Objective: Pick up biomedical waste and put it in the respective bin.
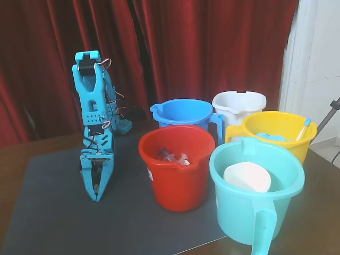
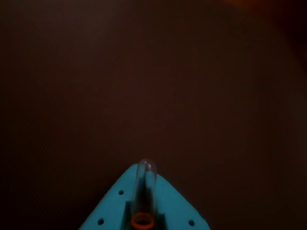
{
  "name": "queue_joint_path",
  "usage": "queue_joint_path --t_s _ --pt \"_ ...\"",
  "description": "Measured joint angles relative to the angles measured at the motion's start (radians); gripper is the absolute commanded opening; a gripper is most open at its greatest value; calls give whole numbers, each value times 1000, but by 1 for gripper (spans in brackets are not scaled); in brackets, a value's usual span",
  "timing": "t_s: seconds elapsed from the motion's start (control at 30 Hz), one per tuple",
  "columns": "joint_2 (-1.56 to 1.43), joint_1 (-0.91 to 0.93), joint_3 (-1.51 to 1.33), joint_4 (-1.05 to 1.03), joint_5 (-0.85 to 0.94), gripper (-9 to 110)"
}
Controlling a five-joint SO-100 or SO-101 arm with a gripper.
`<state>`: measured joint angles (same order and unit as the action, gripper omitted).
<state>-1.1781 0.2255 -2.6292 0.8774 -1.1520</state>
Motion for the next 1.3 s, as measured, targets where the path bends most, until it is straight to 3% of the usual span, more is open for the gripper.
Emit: queue_joint_path --t_s 0.47,0.8,1.17,1.3 --pt "-218 3 -17 -253 137 -1" --pt "-468 3 26 -621 161 0" --pt "-549 3 -18 -641 225 1" --pt "-549 3 -15 -646 342 13"
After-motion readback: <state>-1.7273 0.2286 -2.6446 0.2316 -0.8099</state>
